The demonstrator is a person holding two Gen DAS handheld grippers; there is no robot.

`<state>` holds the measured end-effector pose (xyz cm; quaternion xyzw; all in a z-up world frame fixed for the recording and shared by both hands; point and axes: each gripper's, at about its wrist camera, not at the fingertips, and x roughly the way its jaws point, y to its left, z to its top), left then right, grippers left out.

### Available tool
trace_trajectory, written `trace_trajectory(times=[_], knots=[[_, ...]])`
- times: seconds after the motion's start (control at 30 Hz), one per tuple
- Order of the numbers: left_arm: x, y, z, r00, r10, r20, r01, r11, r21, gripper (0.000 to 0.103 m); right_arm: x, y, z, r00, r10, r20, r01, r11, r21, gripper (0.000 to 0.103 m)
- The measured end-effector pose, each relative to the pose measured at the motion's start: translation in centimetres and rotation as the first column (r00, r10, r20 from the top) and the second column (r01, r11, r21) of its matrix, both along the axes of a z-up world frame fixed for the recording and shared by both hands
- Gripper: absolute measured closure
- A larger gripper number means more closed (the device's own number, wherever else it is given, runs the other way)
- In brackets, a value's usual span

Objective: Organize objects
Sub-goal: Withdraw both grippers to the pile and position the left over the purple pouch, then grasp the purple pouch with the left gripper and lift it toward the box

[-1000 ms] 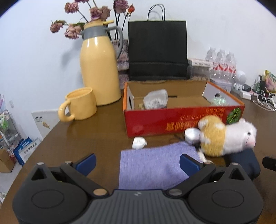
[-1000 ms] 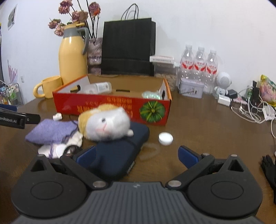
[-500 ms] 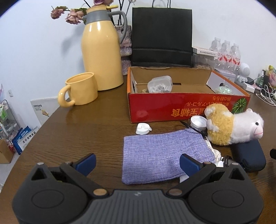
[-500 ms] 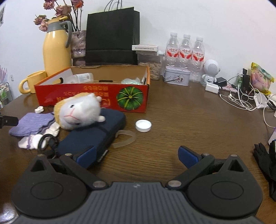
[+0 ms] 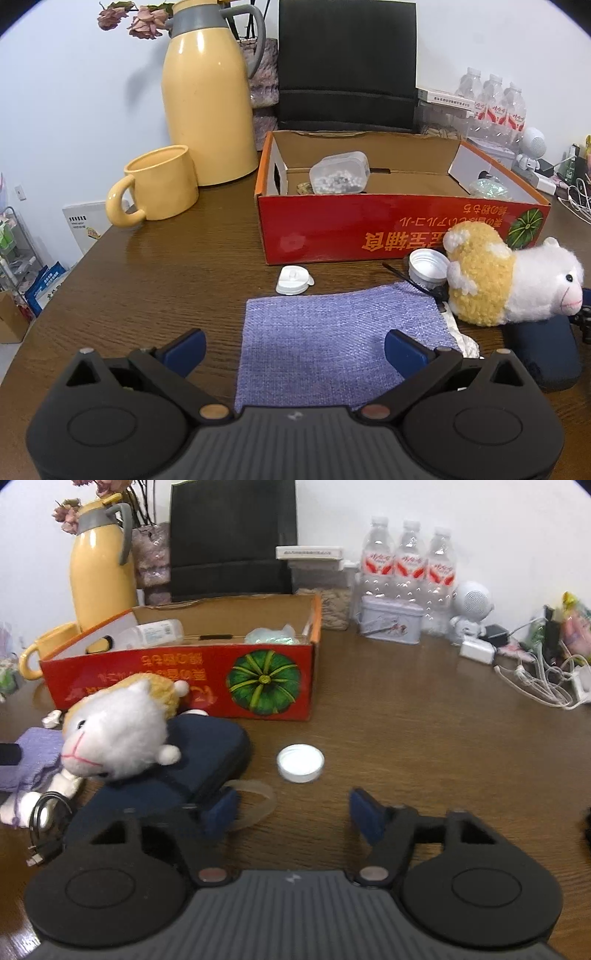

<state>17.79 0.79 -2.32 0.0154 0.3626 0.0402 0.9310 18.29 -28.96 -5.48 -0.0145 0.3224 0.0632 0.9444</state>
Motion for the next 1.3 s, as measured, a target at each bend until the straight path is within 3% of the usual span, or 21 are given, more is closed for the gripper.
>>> trace_trajectory(times=[0.03,0.1,0.13,0.3,0.43,0.63,0.73,0.83,0.93,1.0,1.1,1.3], knots=[[0.2,0.0,-0.1,1.0,0.003,-0.004,-0.003,1.0,-0.001,0.0,-0.2,0.1,0.1,1.0,0.017,0.006,-0.017,1.0,0.005,0.066],[0.4,0.1,-0.3,1.0,0.005,-0.013,-0.005,1.0,-0.01,0.0,-0.5,0.3,0.2,0.998,0.054,0.014,-0.054,0.998,0.027,0.089],[0.5,0.1,-0.3,1.0,0.003,-0.018,-0.003,1.0,-0.016,0.0,-0.7,0.4,0.2,0.998,0.067,0.014,-0.068,0.997,0.031,0.094],[1.2,0.0,-1.2,0.998,-0.005,-0.065,0.004,1.0,-0.021,0.0,-1.0,0.1,0.3,0.998,0.048,0.027,-0.05,0.997,0.052,0.1],[1.4,0.9,-2.0,0.998,0.001,-0.064,-0.007,0.995,-0.103,0.0,-2.1,0.3,0.7,0.997,0.047,0.065,-0.051,0.997,0.051,0.1],[0.8,0.6,-2.3,0.999,-0.016,-0.028,0.014,0.997,-0.082,0.0,-3.1,0.7,0.9,0.995,0.037,0.091,-0.041,0.998,0.04,0.1],[0.4,0.2,-2.2,0.999,-0.035,-0.013,0.034,0.996,-0.082,0.011,-3.3,0.5,1.0,0.996,0.021,0.09,-0.026,0.998,0.051,0.1],[-0.2,-0.3,-2.0,0.998,-0.058,0.008,0.058,0.995,-0.085,0.03,-3.5,0.5,1.0,0.996,0.009,0.09,-0.014,0.998,0.059,0.1],[-0.8,-0.9,-1.7,0.996,-0.091,0.024,0.093,0.99,-0.101,0.057,-3.8,0.5,1.0,0.996,0.001,0.093,-0.007,0.998,0.063,0.1],[-1.2,-1.1,-1.6,0.994,-0.109,0.029,0.112,0.986,-0.125,0.088,-4.0,0.5,1.0,0.996,-0.003,0.095,-0.003,0.998,0.067,0.1],[-1.7,-1.3,-1.6,0.996,-0.088,0.031,0.091,0.989,-0.12,0.097,-4.4,0.6,1.0,0.995,-0.009,0.099,0.002,0.997,0.073,0.1],[-3.7,0.7,-0.4,0.996,-0.047,0.081,0.061,0.982,-0.181,0.098,-5.5,0.9,1.3,0.991,-0.006,0.133,-0.006,0.997,0.083,0.1]])
